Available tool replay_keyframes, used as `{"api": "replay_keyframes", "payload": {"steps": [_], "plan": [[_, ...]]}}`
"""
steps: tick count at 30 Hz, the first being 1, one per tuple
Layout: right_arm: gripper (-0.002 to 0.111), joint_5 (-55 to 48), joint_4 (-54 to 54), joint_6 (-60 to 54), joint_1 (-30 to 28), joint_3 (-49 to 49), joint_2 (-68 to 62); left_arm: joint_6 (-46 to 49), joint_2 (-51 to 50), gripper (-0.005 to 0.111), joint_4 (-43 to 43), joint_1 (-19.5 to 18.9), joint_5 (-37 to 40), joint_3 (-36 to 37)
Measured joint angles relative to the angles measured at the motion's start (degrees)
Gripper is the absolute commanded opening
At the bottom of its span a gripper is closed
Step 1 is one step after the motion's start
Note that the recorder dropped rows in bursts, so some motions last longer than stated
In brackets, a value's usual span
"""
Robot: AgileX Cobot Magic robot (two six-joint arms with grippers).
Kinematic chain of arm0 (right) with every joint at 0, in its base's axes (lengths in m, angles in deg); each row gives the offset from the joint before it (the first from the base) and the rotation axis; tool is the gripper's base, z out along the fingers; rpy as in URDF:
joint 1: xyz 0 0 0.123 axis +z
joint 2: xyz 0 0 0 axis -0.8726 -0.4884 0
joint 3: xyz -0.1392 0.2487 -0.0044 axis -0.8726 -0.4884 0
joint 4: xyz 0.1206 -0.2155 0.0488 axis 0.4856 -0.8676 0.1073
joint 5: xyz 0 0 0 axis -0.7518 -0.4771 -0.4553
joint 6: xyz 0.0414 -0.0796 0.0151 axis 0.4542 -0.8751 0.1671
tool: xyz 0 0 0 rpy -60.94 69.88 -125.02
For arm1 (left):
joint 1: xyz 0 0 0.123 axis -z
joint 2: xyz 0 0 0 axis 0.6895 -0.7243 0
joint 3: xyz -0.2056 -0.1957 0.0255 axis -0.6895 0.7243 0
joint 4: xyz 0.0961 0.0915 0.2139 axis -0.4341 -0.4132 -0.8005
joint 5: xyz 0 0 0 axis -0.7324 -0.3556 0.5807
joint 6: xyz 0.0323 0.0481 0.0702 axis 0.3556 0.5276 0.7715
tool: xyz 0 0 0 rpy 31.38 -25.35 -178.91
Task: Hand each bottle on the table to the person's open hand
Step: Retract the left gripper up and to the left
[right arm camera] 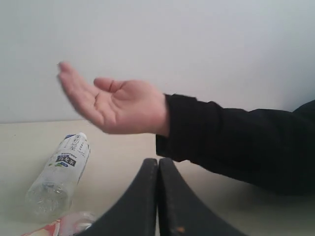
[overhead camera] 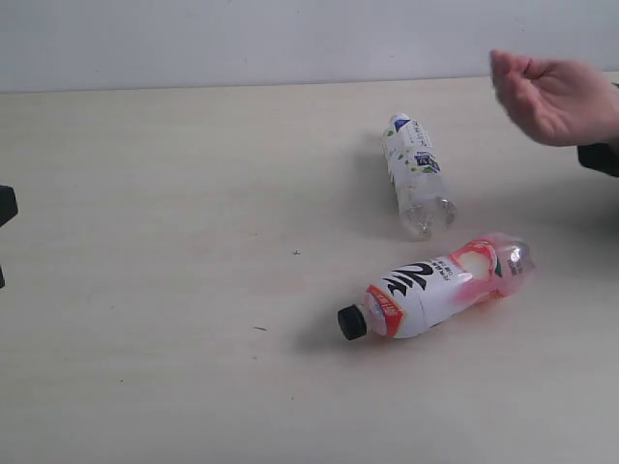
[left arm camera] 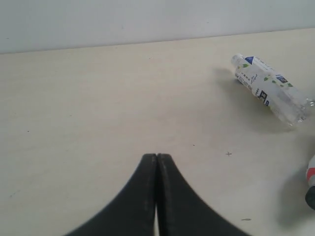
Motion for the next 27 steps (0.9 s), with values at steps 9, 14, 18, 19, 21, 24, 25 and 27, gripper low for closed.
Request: {"api": "replay_keyframes", "payload": {"steps": [9, 14, 18, 19, 21, 24, 25, 27], "plan": [[0.0, 0.0, 0.0, 0.0, 0.0, 0.0, 0.0, -0.12, 0.0, 0.0, 4.72, 0.0, -1.68, 0.15], [0.0, 0.0, 0.0, 0.0, 0.0, 0.0, 0.0, -0.24, -1.02, 0.0, 6.44, 0.0, -1.16, -2.27], [0.0, 0.0, 0.0, 0.0, 0.0, 0.0, 0.0, -0.24, -5.95, 0.0, 6.79, 0.0, 9.01, -10.59], [0.0, 0.0, 0.0, 0.0, 0.0, 0.0, 0.0, -0.24, -7.68, 0.0, 6.44, 0.0, 12.87, -13.38], [0.0, 0.0, 0.0, 0.0, 0.0, 0.0, 0.0, -0.24, -11.09, 0.0, 5.63, 0.0, 21.36, -19.01], [0.0, 0.0, 0.0, 0.0, 0.0, 0.0, 0.0, -0.24, -16.71, 0.0, 3.47, 0.0, 32.77, -25.84], [0.0, 0.0, 0.0, 0.0, 0.0, 0.0, 0.0, -0.24, -18.52, 0.0, 2.65, 0.0, 36.32, -27.89], [0.0, 0.0, 0.0, 0.0, 0.0, 0.0, 0.0, -0.24, -21.71, 0.0, 1.28, 0.0, 41.82, -30.78]]}}
